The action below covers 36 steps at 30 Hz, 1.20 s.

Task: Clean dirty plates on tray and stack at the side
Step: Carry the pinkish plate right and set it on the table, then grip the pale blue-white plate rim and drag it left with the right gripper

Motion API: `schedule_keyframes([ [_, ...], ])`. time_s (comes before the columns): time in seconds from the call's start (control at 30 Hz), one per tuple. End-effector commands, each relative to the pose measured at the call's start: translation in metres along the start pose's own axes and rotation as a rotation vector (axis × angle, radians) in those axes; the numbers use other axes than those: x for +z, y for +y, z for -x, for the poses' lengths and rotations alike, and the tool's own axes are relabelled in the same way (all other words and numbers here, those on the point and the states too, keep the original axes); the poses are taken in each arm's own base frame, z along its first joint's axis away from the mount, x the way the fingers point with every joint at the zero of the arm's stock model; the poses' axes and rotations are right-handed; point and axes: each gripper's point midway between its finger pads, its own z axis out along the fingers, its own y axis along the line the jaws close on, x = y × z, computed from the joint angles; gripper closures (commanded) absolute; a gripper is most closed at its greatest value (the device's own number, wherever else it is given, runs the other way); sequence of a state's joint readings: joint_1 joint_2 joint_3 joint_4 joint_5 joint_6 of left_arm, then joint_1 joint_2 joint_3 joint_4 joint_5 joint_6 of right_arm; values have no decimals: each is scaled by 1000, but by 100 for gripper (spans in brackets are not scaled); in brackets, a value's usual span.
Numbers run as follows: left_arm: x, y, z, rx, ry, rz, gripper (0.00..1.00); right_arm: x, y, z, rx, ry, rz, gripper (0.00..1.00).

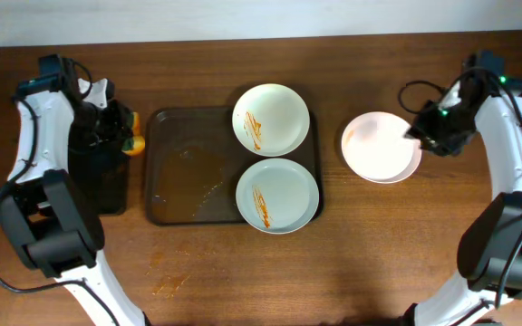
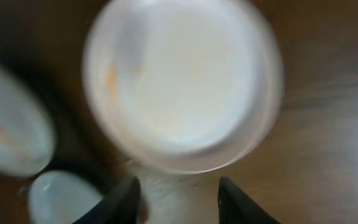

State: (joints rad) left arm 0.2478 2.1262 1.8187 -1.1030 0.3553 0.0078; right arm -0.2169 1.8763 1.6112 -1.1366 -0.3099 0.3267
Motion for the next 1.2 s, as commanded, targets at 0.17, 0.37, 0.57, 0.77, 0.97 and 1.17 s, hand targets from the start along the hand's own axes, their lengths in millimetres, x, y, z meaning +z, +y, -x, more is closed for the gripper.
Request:
schedule_keyframes([
  [0.17, 17, -40, -1, 116, 13, 92, 99, 57, 99, -105, -306, 202, 80, 57],
  [0.37, 19, -43, -2, 124, 16, 91, 99, 90, 108, -146, -397, 246, 27, 58],
  [0.57, 19, -44, -2, 125, 16, 91, 99, 114, 87, -162, -391, 252, -76, 59],
  [0.77, 19, -43, -2, 124, 16, 91, 99, 130, 79, -164, -387, 266, -89, 65],
  [0.97, 19, -43, -2, 125, 16, 91, 99, 130, 79, -165, -388, 270, -90, 85],
  [1.17, 19, -43, -2, 125, 16, 91, 99, 130, 96, -199, -454, 341, -64, 96],
])
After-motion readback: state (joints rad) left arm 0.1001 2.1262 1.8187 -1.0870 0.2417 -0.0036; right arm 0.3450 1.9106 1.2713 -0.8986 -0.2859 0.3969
